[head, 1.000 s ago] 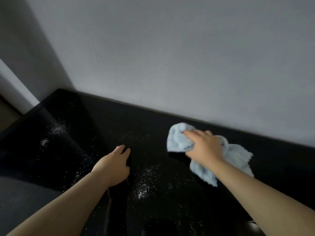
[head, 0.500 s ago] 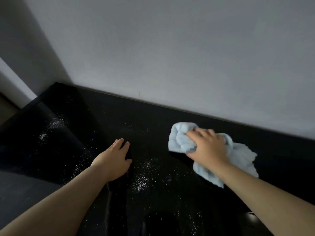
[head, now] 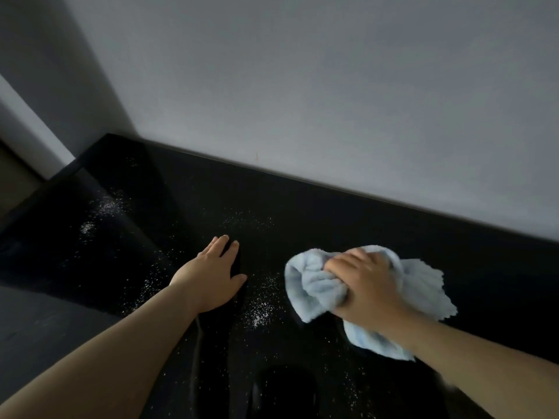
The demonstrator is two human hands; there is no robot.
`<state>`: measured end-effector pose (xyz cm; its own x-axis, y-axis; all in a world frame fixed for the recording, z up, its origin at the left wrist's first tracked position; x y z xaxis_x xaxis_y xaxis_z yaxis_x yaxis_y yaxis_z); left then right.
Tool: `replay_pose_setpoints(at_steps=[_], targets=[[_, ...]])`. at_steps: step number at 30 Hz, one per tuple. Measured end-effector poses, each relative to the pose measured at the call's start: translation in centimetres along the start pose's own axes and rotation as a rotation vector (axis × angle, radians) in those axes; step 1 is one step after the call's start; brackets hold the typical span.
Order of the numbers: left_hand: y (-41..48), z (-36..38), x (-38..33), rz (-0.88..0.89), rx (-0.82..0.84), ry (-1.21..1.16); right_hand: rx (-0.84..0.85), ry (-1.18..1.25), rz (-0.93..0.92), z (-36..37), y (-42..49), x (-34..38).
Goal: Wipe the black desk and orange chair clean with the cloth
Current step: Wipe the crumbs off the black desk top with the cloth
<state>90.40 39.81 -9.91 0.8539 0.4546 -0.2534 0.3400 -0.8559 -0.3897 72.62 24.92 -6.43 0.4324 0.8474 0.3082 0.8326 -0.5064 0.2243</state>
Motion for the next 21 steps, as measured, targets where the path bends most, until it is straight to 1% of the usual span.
replay_pose_setpoints(at_steps=[1,2,3,4,5,6,7,8,11,12,13,14,15,17,18,19,20,21], targets=[[0.0,0.1,0.0,0.002,0.001,0.001,0.031,0.001,0.031,-0.2,0.6,-1.1],[-0.1,0.1,-0.1,0.004,0.002,0.001,0.041,-0.004,0.159,-0.5,1.9,-2.8],[-0.1,0.1,-0.1,0.004,0.003,0.001,0.061,0.01,0.349,-0.6,3.4,-4.8],[-0.1,0.1,-0.2,0.003,0.002,0.002,0.028,0.052,0.537,-1.0,4.7,-6.4],[-0.2,0.1,-0.2,0.003,0.0,0.003,-0.023,0.068,0.654,-1.3,5.4,-7.3],[-0.2,0.1,-0.3,0.002,-0.003,0.004,-0.071,0.034,0.669,-1.3,5.6,-6.9],[-0.2,0.1,-0.2,0.002,-0.005,0.004,-0.095,-0.026,0.608,-1.3,5.4,-5.5],[-0.3,0.1,-0.2,0.001,-0.007,0.0,-0.103,-0.067,0.497,-1.1,4.6,-3.5],[-0.3,-0.1,-0.1,-0.011,-0.011,0.013,-0.032,0.015,0.094,0.5,-0.9,1.7],[-0.2,-0.2,0.0,-0.016,-0.015,0.017,0.009,0.022,-0.012,0.8,-2.1,2.2],[-0.2,-0.4,0.0,-0.016,-0.016,0.021,0.049,0.034,-0.061,0.8,-2.2,1.9],[-0.2,-0.4,0.0,-0.013,-0.013,0.021,0.05,0.033,-0.033,0.7,-1.2,0.8],[-0.2,-0.4,0.0,-0.012,-0.012,0.017,0.057,0.022,0.096,0.4,0.4,-0.7],[-0.2,-0.3,-0.1,-0.011,-0.013,0.005,0.074,0.023,0.523,-0.1,4.3,-5.2],[-0.2,-0.2,-0.1,-0.009,-0.015,0.001,0.037,0.0,0.667,-0.4,5.7,-6.6],[-0.2,-0.2,0.0,-0.01,-0.019,-0.003,0.018,-0.051,0.728,-0.3,6.4,-6.7],[-0.1,-0.1,0.0,-0.011,-0.021,-0.005,0.001,-0.109,0.686,0.0,6.6,-5.5],[-0.1,-0.1,0.1,-0.011,-0.023,-0.006,-0.025,-0.149,0.581,0.6,6.1,-3.5]])
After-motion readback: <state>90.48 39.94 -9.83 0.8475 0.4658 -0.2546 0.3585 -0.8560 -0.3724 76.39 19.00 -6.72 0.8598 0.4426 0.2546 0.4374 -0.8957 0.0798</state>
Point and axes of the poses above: each hand's wrist, its own y-axis towards the middle knuckle, its own z-axis out of the palm, x = y × z, the point moved 6 cm from there along y, towards the middle knuckle, and after that the axes turned 14 degrees about z, right-handed, at the moved point
